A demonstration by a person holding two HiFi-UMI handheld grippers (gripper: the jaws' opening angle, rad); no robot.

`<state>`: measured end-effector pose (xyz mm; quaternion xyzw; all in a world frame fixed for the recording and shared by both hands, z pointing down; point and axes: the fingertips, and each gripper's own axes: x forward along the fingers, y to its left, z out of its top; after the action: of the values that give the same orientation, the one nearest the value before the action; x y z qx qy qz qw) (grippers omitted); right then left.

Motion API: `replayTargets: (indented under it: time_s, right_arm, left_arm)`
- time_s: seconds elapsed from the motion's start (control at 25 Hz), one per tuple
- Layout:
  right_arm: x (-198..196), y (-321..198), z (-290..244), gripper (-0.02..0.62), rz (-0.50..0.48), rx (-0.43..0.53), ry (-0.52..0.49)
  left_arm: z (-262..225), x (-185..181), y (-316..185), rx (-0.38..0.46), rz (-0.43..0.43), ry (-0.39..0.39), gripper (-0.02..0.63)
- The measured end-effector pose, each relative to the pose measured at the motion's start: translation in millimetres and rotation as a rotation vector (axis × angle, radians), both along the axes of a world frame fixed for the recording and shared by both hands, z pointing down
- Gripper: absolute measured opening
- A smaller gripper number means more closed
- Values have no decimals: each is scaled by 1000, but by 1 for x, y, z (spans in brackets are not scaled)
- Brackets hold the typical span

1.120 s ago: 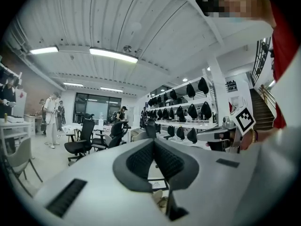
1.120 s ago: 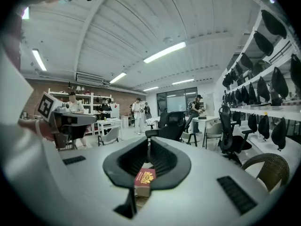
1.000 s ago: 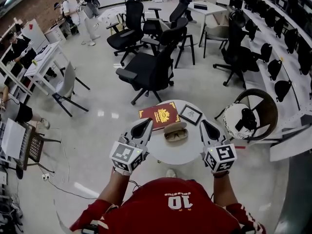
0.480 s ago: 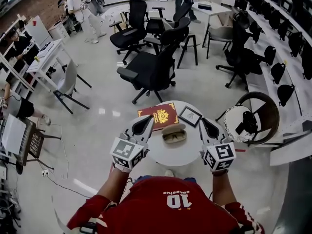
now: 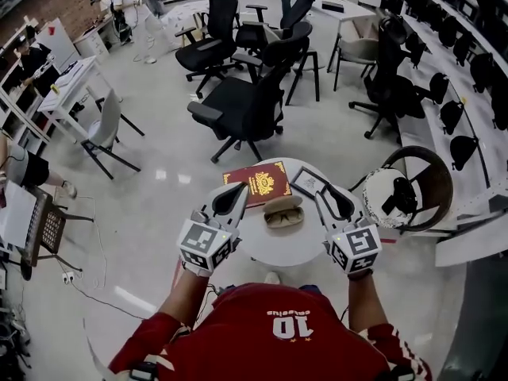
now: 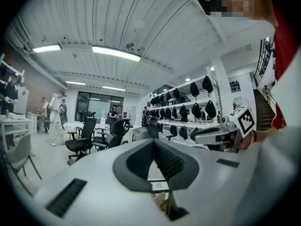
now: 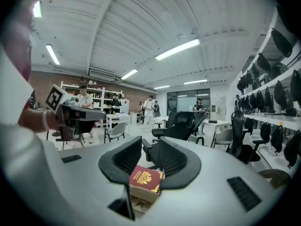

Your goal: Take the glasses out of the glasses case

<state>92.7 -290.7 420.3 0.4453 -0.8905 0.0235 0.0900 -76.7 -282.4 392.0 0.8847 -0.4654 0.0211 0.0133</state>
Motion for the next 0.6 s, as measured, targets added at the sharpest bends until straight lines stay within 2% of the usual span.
replayTargets:
  time_s: [0.32, 0.6]
  right_arm:
    - [-16, -12, 56, 109, -61, 26, 113]
    - [-27, -18, 142, 109, -118, -58, 222]
  left_arm:
    - [25, 2, -2, -48, 3, -18, 8]
    - [45, 1, -4, -95, -19, 17, 8]
